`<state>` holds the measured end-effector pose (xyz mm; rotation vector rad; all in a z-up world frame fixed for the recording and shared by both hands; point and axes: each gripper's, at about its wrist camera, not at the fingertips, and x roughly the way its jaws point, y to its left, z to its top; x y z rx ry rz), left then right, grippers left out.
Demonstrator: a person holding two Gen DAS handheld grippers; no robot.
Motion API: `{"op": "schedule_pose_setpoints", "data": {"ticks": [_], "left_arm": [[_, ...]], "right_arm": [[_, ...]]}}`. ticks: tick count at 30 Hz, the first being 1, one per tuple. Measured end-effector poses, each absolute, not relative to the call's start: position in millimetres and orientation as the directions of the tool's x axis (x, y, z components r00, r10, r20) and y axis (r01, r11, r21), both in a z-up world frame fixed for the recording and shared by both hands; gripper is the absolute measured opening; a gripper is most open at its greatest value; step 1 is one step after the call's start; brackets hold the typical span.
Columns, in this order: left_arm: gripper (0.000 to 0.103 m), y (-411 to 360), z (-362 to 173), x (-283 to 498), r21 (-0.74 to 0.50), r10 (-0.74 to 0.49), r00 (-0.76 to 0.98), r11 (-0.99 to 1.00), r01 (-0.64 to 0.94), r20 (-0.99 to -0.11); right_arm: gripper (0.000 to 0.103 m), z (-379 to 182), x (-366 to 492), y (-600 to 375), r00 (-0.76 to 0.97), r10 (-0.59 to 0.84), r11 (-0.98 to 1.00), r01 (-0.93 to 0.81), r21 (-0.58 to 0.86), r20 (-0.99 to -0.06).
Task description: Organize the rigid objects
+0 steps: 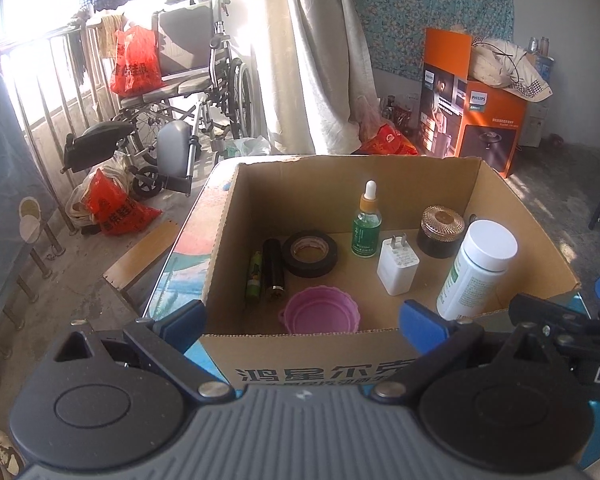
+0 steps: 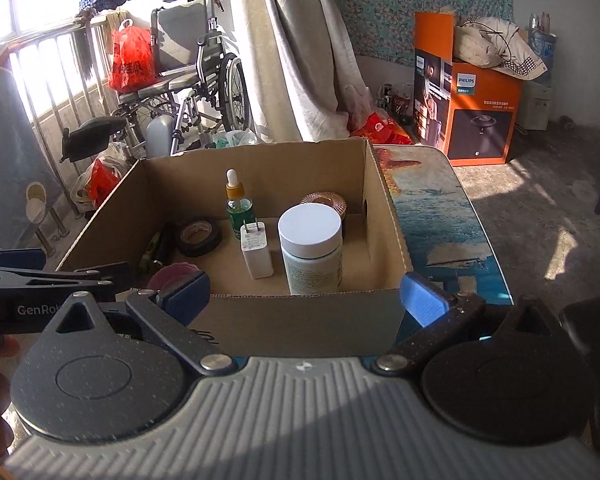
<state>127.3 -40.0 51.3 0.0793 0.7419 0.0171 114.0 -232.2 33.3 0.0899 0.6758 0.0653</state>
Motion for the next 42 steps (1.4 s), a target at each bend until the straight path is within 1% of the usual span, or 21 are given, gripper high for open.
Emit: {"op": "schedule_pose_setpoints", "data": {"ticks": [3, 8, 42], "left_arm": [[0.103, -41, 49, 132, 0.093, 0.059, 0.727, 0.996, 0.006, -0.684], [0.103, -39, 45, 135, 0.081, 0.052, 0.715, 0.997, 0.007, -0.697], [0.103, -40, 50, 131, 0.085, 0.058, 0.714, 0.996, 0.002, -0.698]], "right_arm": [[0.102, 28, 125, -225, 0.767, 0.077, 0.996, -0.027, 0.087, -0.637], [0.102, 21, 136, -220, 0.754, 0.065, 0.996, -0.014, 0.083, -0.653], [0.102, 25, 126, -218, 0.761, 0.056, 0.998, -0.015, 0.069, -0.647]]}}
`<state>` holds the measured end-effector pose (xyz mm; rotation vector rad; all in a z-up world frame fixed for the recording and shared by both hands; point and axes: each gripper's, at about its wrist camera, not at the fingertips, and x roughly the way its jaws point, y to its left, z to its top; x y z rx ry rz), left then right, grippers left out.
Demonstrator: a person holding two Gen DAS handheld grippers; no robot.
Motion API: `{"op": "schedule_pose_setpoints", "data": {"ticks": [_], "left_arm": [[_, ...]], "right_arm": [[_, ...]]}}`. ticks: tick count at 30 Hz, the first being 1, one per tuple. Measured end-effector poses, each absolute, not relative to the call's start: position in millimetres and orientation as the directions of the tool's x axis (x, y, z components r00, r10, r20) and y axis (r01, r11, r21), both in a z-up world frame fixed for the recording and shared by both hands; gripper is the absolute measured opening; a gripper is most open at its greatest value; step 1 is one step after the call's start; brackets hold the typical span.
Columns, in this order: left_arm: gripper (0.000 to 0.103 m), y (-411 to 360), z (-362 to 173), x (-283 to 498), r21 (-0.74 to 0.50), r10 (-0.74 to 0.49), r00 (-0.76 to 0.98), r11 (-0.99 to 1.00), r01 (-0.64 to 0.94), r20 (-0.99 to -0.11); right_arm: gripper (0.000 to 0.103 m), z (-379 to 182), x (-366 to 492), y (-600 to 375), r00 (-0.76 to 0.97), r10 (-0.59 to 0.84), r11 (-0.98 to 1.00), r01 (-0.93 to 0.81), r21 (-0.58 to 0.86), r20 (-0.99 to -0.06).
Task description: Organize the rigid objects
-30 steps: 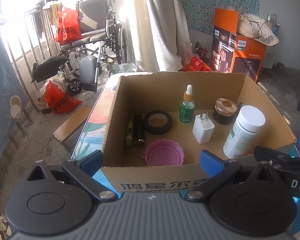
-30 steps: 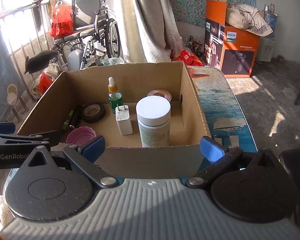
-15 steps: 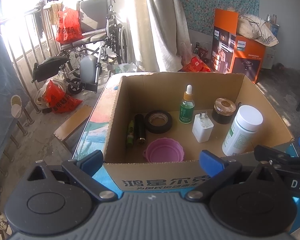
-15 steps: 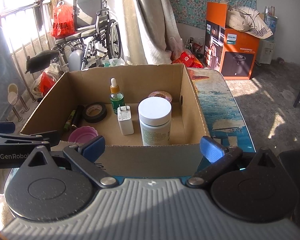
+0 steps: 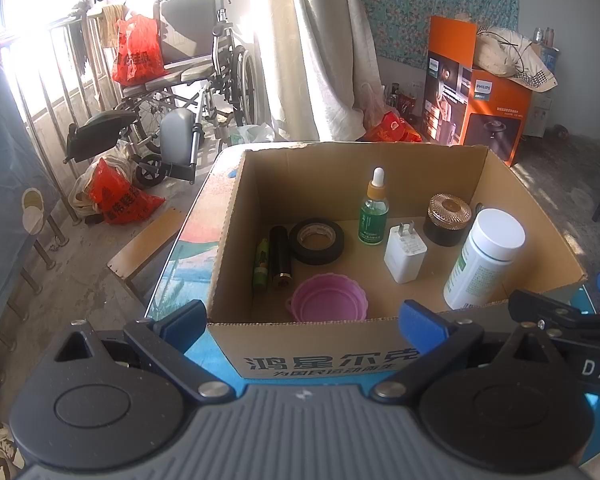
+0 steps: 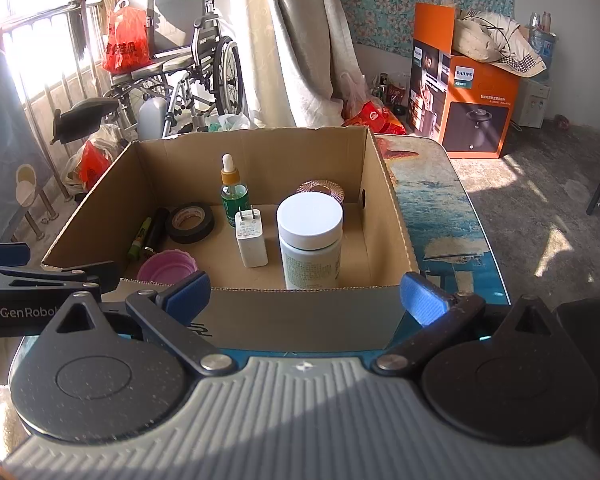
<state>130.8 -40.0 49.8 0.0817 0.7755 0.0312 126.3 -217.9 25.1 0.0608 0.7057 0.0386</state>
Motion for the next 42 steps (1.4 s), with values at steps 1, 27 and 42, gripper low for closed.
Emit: {"op": "schedule_pose_setpoints", "data": {"ticks": [1, 27, 42], "left_arm": [[0.103, -40.1, 49.6, 131.1, 0.085, 0.058, 0.715, 0.996, 0.002, -0.697], [0.103, -40.1, 50.9, 131.2, 0.085, 0.058, 0.714, 0.996, 0.002, -0.698], [0.103, -40.1, 51.4, 131.3, 0.086, 0.059, 0.713, 0.996, 0.001, -0.699]], "right_arm": [[0.102, 25.3, 126.5, -218.4, 0.761, 0.056, 0.997, -0.015, 0.069, -0.646], [0.102, 25.2, 124.7, -217.5, 0.76, 0.057, 0.997, -0.016, 0.069, -0.648], [0.102, 23.1, 121.5, -218.6, 0.758, 0.058, 0.997, -0.016, 0.071, -0.65]]}}
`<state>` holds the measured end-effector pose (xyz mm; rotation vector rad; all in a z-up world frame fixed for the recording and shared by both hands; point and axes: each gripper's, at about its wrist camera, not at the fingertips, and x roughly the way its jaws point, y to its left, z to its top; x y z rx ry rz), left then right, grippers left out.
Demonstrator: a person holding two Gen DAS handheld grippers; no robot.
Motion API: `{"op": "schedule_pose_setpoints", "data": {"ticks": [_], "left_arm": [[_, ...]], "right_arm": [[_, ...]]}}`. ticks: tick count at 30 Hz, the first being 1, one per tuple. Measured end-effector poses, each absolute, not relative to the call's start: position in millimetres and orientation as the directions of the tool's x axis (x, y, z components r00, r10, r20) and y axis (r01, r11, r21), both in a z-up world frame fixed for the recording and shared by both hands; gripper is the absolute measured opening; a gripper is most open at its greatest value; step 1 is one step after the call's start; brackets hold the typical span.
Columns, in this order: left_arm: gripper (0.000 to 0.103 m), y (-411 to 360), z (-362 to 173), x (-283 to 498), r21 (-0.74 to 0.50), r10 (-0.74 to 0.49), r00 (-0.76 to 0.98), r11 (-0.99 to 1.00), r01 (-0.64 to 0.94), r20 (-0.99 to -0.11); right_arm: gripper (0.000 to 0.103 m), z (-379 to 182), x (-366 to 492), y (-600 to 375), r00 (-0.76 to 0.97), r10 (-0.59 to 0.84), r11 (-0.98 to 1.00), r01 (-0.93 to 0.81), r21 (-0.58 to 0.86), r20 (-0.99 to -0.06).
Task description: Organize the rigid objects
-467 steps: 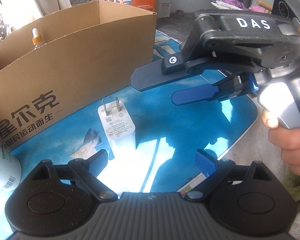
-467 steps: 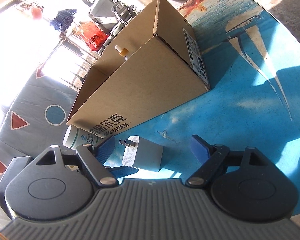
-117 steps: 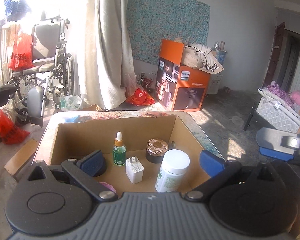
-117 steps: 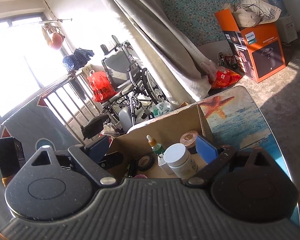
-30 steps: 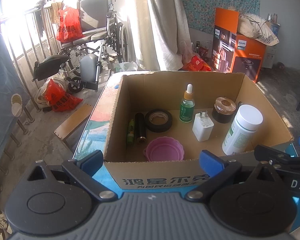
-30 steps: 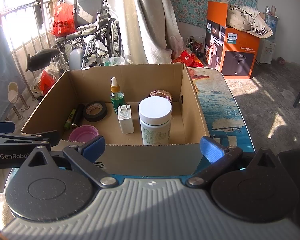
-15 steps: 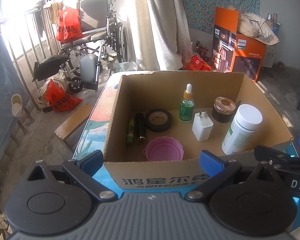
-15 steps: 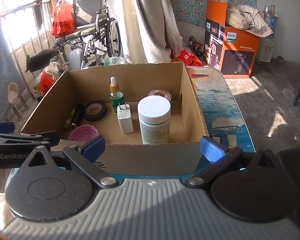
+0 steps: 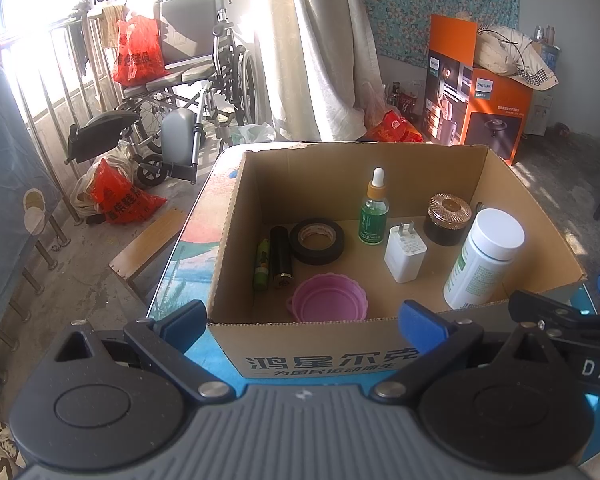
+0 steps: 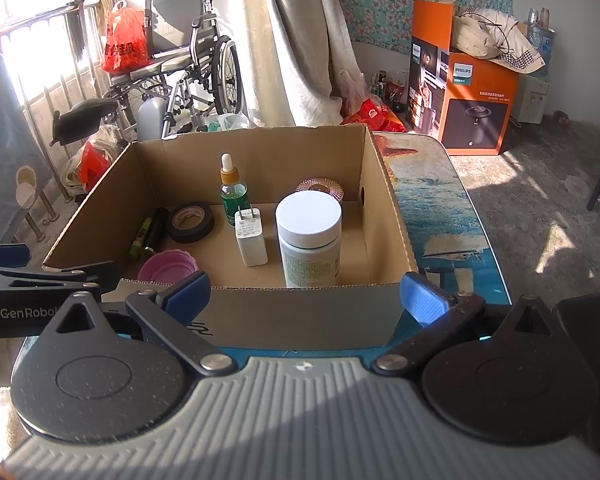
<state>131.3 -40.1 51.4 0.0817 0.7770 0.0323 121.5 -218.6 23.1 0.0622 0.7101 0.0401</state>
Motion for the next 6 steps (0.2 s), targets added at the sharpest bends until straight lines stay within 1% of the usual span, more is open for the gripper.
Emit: {"op": "schedule_pose_setpoints", "data": {"ticks": [6], "left_arm": [[0.103, -39.4, 52.8, 128.2, 0.079, 0.056, 0.711, 0.997, 0.0, -0.701]], "right_arm": [[0.102, 23.8, 121.6, -218.9, 0.757, 0.058, 0.997, -0.017, 0.07, -0.651]]}}
